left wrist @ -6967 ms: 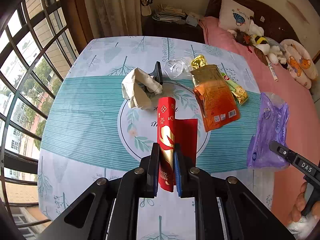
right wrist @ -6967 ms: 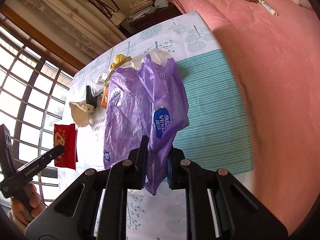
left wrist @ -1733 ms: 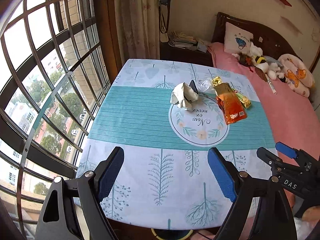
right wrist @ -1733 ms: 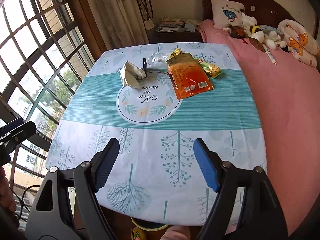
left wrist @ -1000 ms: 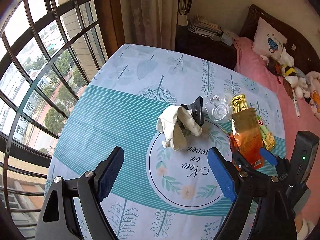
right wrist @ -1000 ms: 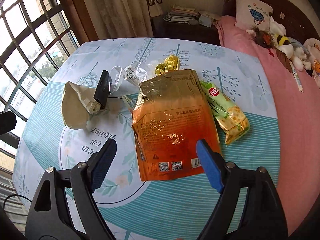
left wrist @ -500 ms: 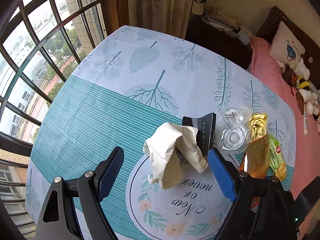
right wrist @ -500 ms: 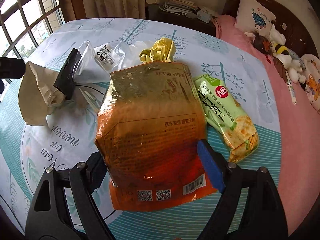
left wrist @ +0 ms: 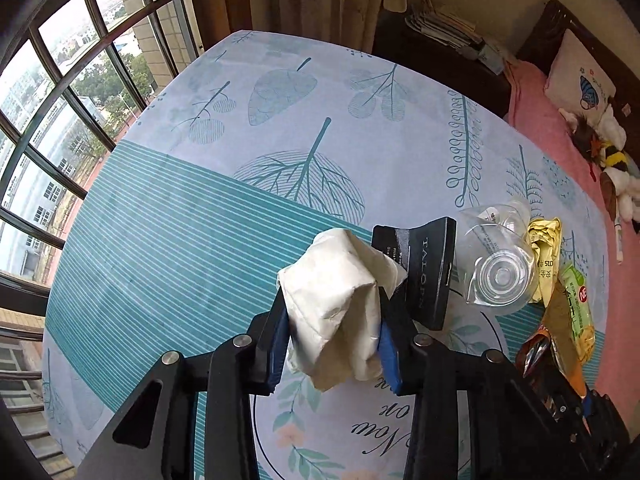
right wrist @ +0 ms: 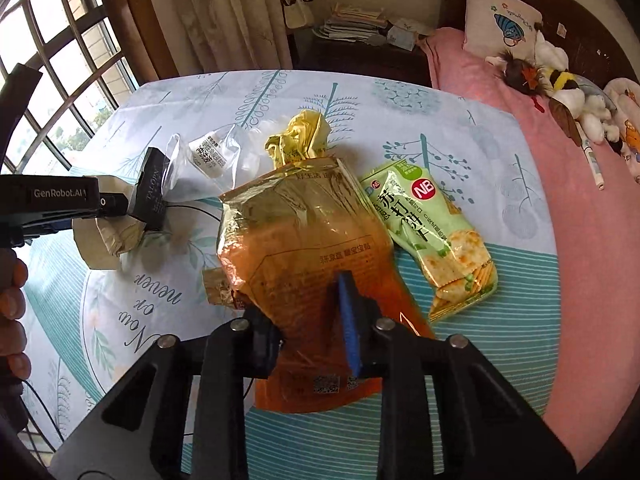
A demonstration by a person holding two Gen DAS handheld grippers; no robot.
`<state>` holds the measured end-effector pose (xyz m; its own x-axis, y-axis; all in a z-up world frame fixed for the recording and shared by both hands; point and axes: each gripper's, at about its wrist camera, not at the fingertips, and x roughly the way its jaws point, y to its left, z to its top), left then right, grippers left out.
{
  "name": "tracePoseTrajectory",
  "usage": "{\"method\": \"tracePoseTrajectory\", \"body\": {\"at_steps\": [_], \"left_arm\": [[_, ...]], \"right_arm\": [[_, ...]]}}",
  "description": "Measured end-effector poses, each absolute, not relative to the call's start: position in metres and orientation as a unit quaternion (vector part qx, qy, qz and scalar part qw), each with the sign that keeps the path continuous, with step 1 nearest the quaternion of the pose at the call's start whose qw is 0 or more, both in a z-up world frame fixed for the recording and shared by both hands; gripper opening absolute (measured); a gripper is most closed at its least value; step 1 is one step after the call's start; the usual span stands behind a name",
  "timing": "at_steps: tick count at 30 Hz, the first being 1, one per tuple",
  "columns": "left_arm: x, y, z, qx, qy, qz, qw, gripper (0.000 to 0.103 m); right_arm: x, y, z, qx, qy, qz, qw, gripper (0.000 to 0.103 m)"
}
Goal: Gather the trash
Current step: 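Carry the tissue and orange snack bag toward the trash bin with both grippers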
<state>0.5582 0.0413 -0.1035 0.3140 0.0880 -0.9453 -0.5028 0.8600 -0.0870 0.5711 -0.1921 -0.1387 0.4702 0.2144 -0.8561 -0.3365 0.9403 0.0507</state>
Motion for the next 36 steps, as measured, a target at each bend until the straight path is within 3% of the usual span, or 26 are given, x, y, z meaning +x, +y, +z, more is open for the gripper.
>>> {"method": "tracePoseTrajectory", "body": {"at_steps": [8,17,36], "left_arm": [[0.527,0.034,-0.084,-0.165,0.551,0.168,0.800,0.031],[0.456,0.015,-0.026,-0.136,0.531,0.113,0.829,0.031],[0.214,0.014,0.076,-0.077,0.472,-0.020,0.878,0.031]], "right_arm": [[0.564,-0.221,-0.112,0.021,0.502,0.178,0.846,0.009],[0.517,-0.249,-0.071,0.116,0.503,0.198,0.833,0.004],[0.257,-0.213,0.022,0.142,0.451,0.195,0.859,0.004]]}}
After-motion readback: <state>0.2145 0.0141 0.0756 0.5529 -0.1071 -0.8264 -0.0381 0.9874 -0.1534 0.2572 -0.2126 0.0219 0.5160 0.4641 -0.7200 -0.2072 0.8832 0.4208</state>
